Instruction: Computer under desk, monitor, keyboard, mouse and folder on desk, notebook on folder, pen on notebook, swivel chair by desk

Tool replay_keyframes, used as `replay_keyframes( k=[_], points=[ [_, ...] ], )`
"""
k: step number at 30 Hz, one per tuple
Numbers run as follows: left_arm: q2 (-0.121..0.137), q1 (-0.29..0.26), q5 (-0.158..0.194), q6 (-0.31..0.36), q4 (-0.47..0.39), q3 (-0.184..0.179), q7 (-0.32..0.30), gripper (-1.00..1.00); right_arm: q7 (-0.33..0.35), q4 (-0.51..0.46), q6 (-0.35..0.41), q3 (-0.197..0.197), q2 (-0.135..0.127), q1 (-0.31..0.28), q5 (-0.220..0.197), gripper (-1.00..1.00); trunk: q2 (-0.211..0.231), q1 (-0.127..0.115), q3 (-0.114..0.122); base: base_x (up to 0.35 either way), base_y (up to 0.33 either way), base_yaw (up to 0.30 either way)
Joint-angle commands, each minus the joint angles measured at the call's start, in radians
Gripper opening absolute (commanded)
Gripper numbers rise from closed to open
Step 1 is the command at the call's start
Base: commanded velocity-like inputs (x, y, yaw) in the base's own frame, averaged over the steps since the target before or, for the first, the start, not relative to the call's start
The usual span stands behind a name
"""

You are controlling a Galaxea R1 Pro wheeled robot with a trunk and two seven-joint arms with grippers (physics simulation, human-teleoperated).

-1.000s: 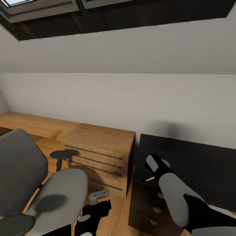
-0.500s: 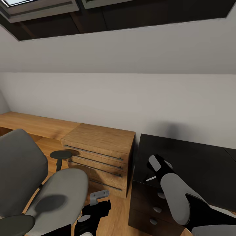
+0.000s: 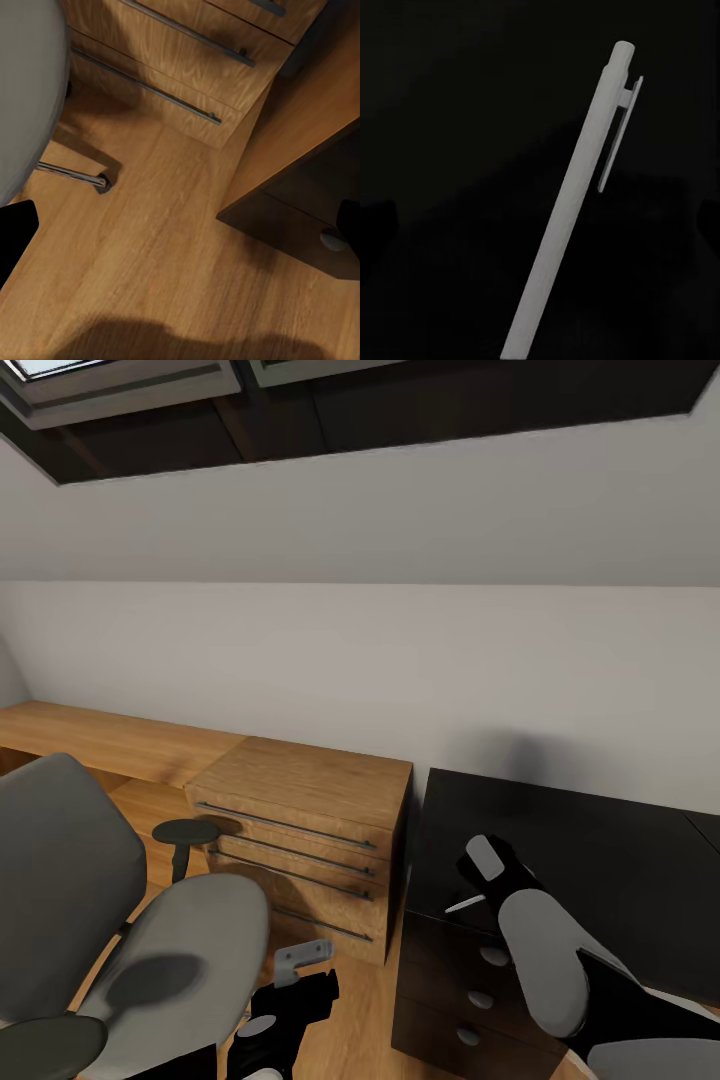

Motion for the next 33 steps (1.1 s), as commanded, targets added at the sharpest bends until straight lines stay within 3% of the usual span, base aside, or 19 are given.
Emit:
replay_keyframes(
  k=[1,9,19,26,33],
  points=[
    [0.000,-0.002,0.002,0.002,-0.001,-0.002,0.004,1.00,-0.006,-0.002,0.004,-0.008,-0.001,0.000,-0.008,1.00,-0.001,0.000,-0.001,0.000,0.000,0.000],
    [0.000,-0.002,0.002,0.002,-0.001,-0.002,0.004,1.00,-0.006,-0.002,0.000,-0.066,-0.008,0.000,-0.014,1.00,-0.001,0.000,-0.001,0.000,0.000,0.000],
    [0.000,-0.002,0.001,0.002,-0.001,-0.002,0.004,1.00,-0.043,0.002,-0.096,-0.072,-0.007,0.000,-0.016,1.00,-0.001,0.000,-0.001,0.000,0.000,0.000],
    [0.000,-0.002,0.002,0.002,-0.001,-0.002,0.004,1.00,-0.095,0.002,-0.116,-0.072,-0.006,0.000,-0.018,1.00,-0.001,0.000,-0.001,0.000,0.000,0.000],
    [0.000,-0.002,0.001,0.002,-0.001,-0.002,0.004,1.00,-0.103,0.001,-0.117,-0.073,-0.006,0.000,-0.019,1.00,-0.001,0.000,-0.001,0.000,0.000,0.000]
  ],
)
